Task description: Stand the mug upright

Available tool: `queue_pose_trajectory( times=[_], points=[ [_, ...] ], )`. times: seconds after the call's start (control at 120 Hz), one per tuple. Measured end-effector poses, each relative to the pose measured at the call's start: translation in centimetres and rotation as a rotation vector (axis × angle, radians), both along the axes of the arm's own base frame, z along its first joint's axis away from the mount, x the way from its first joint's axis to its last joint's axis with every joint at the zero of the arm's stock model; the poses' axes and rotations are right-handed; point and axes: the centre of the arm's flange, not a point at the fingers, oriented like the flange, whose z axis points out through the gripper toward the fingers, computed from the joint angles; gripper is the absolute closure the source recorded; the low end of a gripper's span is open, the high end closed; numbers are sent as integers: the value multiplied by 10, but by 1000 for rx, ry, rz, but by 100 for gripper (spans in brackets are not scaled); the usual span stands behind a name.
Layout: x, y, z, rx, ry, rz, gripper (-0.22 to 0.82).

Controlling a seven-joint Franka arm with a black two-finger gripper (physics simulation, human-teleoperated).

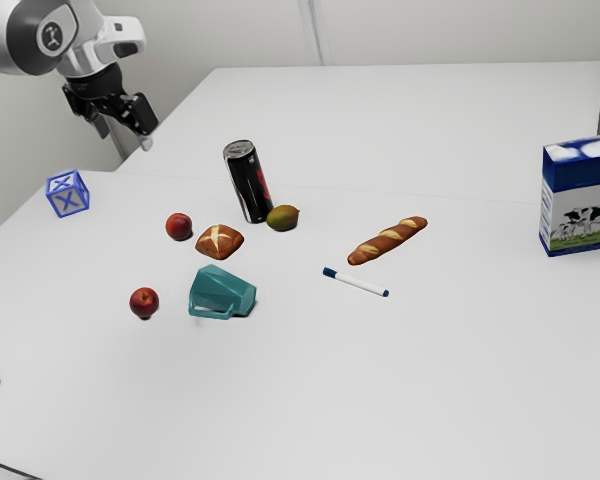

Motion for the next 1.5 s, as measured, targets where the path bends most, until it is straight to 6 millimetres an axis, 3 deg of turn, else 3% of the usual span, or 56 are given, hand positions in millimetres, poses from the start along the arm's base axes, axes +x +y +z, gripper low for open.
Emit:
queue_pose_trajectory(
  times=[0.158,0.3,0.5,0.642,0.908,1.225,1.5],
  points=[
    [0,0,-2,-1,2,-9,0],
    [3,2,-22,-5,23,-14,0],
    [-4,24,-88,-229,113,86,0],
    [-7,38,-146,-405,196,184,0],
    [-2,57,-219,-555,306,301,0],
    [3,83,-278,-638,373,394,0],
    [30,94,-310,-734,349,442,0]
  ],
)
